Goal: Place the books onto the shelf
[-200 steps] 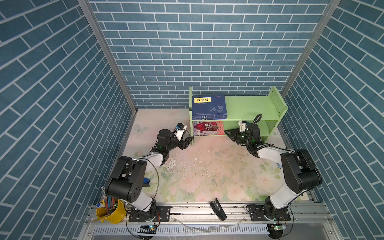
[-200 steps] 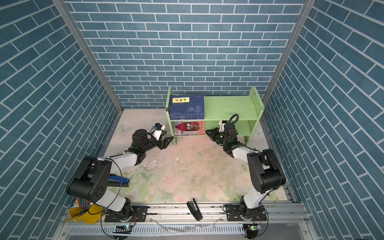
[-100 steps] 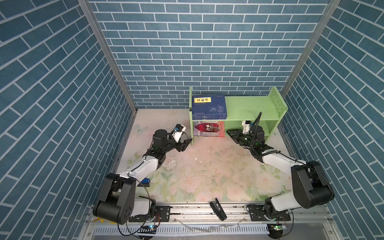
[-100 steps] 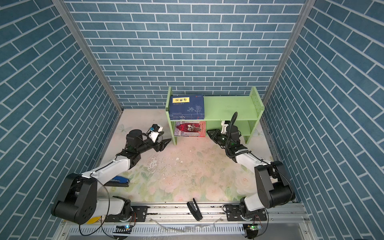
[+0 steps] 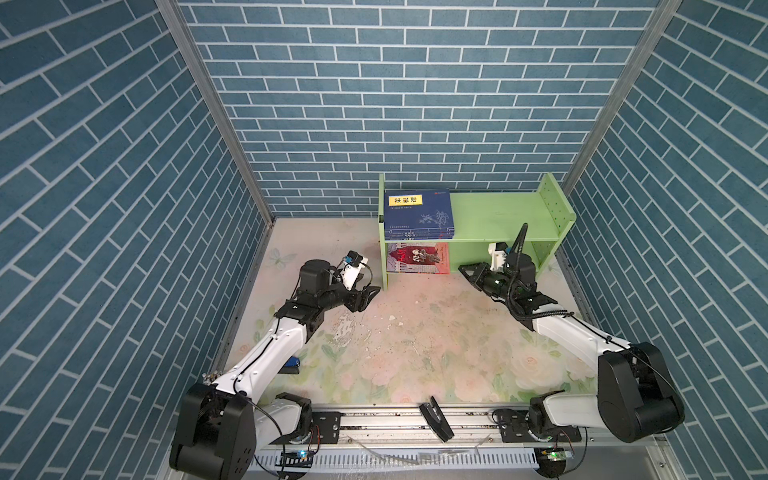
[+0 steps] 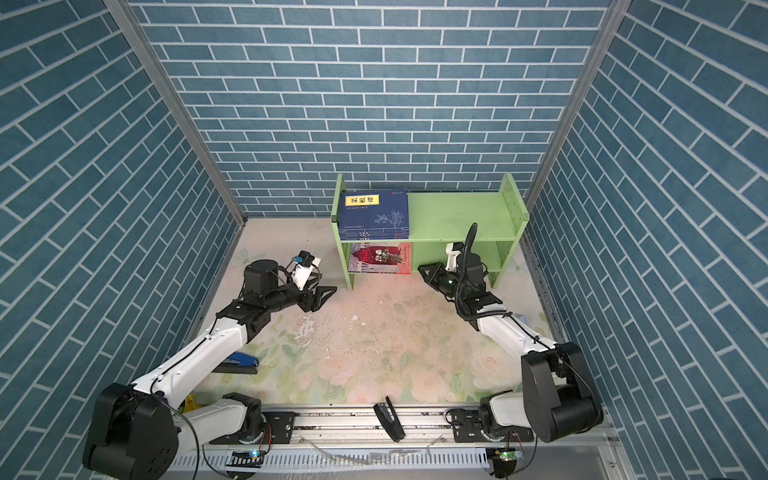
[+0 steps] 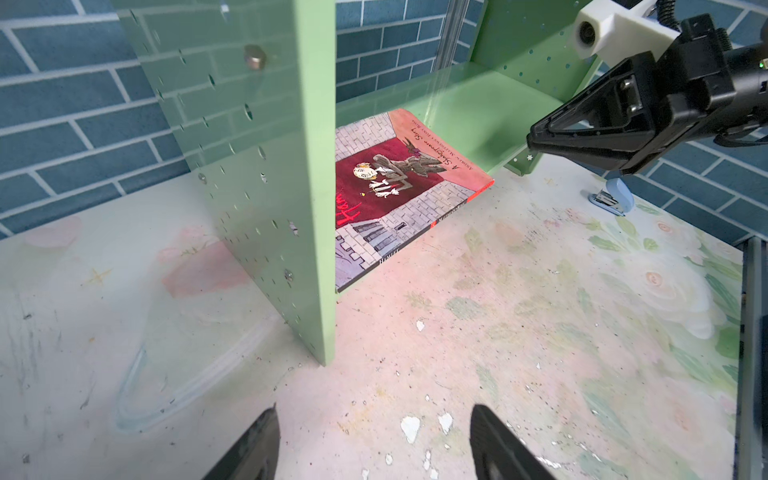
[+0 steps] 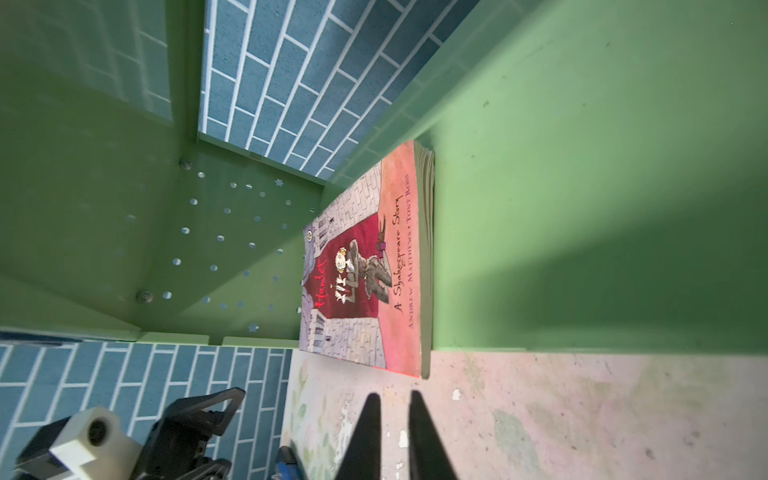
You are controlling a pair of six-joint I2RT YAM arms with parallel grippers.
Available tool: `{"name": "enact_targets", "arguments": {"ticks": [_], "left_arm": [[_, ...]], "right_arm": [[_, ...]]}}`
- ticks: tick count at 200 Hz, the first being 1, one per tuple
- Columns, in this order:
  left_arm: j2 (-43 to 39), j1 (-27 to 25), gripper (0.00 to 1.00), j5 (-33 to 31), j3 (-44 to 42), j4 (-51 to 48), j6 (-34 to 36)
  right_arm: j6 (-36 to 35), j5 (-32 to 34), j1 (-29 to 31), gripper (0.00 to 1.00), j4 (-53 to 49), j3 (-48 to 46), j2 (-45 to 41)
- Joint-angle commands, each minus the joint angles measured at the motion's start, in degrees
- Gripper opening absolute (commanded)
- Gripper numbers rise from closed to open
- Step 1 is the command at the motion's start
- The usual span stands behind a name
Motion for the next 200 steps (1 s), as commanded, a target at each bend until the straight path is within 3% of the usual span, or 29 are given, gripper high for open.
{"name": "enact_targets", "arguments": {"ticks": [1, 56, 200], "left_arm": [[-1.2, 0.48, 0.74, -0.24, 1.34, -3.78, -0.71], [-0.79, 0.48, 0.74, 2.3, 0.64, -2.29, -2.4], [-0.27, 0.48, 0.74, 2.52, -0.02, -0.41, -3.02]], "right_arm": [[-0.34, -2.85, 0.16, 0.04, -0.76, -0.62, -0.78], [0.47, -7.84, 1.92, 0.0, 1.11, 1.02, 5.57], [0.65, -8.87, 2.51, 0.0, 3.2, 5.67, 13.2]]}}
